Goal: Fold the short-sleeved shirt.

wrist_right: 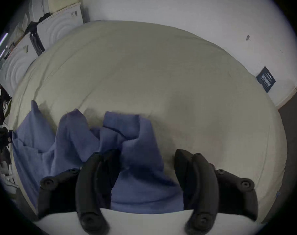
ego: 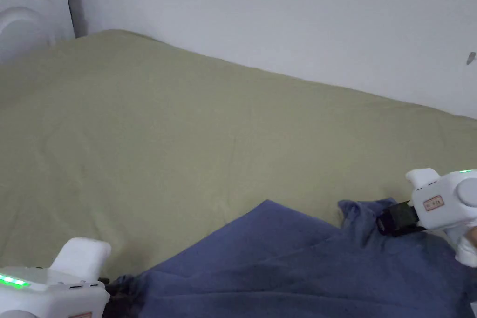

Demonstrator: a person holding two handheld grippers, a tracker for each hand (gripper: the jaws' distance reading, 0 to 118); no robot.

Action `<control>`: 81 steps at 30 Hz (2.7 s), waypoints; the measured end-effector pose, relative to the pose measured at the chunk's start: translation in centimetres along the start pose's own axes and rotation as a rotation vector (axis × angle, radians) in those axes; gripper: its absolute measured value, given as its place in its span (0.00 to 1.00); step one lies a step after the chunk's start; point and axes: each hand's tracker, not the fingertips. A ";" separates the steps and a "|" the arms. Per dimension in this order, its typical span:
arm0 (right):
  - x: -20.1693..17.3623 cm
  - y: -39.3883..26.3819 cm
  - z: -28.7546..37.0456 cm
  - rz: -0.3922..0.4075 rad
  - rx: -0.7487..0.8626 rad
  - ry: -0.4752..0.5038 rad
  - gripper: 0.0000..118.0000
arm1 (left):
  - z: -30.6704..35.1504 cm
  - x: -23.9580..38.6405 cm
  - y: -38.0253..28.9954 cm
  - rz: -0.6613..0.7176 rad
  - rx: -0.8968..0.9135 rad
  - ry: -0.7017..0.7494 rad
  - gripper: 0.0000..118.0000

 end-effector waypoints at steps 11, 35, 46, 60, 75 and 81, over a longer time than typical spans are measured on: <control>-3.9 -1.2 11.4 -0.048 0.417 -0.009 0.02 | 4.0 -0.6 2.8 0.058 0.155 -0.048 0.02; 8.4 9.0 42.5 -0.133 0.936 -0.420 0.02 | 16.2 9.5 35.3 -0.277 0.563 0.016 0.02; 10.4 13.4 46.3 -0.188 1.028 -0.518 0.02 | 18.8 12.7 46.1 -0.251 0.714 0.076 0.02; 7.8 12.5 49.7 -0.057 1.062 -0.502 0.02 | 20.0 11.5 45.9 -0.292 0.768 0.122 0.02; 4.8 1.7 40.6 -0.012 0.846 -0.316 0.02 | 13.7 8.6 33.0 -0.368 0.598 0.026 0.02; 3.6 -4.6 38.9 -0.034 0.777 -0.235 0.02 | 14.7 8.1 27.1 -0.406 0.547 -0.004 0.02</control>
